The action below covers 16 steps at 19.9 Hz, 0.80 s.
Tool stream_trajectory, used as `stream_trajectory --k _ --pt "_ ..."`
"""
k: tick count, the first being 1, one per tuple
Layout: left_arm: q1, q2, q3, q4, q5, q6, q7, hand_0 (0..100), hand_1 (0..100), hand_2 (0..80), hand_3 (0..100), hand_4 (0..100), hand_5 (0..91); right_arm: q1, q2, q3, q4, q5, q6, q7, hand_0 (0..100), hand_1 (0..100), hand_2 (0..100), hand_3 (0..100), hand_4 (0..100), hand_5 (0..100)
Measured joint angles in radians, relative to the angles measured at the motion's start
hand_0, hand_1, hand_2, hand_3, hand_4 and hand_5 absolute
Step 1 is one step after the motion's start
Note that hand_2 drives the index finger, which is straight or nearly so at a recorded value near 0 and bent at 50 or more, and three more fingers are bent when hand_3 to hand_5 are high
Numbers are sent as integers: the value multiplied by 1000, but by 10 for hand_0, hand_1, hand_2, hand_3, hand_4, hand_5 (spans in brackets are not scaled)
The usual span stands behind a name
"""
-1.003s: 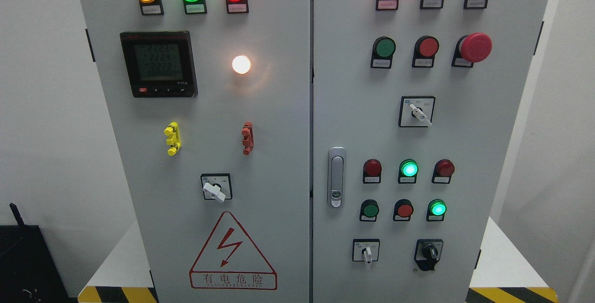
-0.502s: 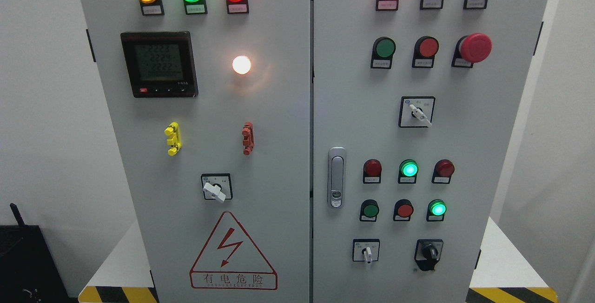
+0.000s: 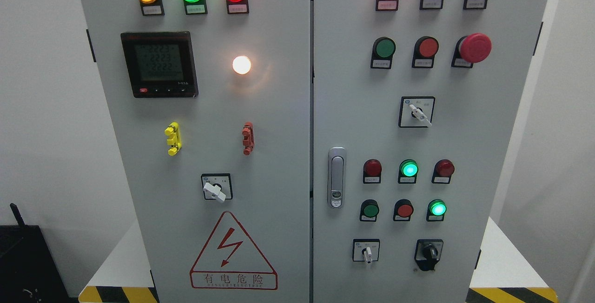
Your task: Turn on light switch 1
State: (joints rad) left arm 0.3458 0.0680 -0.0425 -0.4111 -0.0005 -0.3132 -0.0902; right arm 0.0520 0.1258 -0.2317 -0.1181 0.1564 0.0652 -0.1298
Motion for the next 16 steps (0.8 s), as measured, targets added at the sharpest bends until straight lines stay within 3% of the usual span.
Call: stream_trajectory --k 6,16 --pt "-51 -20 -35 108 5 94 -9 360 129 0 0 0 0 0 0 0 0 0 0 0 308 0 0 0 0 0" --pt "-99 -49 -61 195 83 107 -9 360 96 0 0 0 0 0 0 0 0 0 0 0 308 0 0 0 0 0"
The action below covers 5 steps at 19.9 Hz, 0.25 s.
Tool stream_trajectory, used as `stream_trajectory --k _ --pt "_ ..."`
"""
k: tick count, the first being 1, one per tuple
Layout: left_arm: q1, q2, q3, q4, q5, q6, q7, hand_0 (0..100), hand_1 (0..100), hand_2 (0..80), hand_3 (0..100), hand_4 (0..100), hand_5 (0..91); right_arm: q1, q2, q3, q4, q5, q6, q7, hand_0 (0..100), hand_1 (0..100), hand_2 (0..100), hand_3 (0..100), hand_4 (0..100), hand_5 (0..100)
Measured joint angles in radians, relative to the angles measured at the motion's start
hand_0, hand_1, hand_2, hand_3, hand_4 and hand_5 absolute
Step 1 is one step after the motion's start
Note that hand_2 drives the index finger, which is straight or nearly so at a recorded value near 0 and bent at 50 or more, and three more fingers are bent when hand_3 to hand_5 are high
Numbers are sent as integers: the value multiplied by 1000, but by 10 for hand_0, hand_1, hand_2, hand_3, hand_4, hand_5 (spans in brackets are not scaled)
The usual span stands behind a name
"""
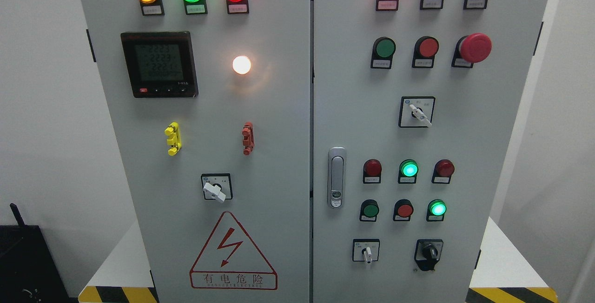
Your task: Turn on light switch 1
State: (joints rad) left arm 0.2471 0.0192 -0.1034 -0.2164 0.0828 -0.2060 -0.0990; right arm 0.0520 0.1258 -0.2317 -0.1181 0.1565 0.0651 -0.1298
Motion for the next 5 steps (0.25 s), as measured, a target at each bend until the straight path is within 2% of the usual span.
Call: stream_trajectory --k 5 --pt "-7 -7 -6 21 14 2 0 359 92 0 0 0 0 0 0 0 0 0 0 0 308 0 0 0 0 0"
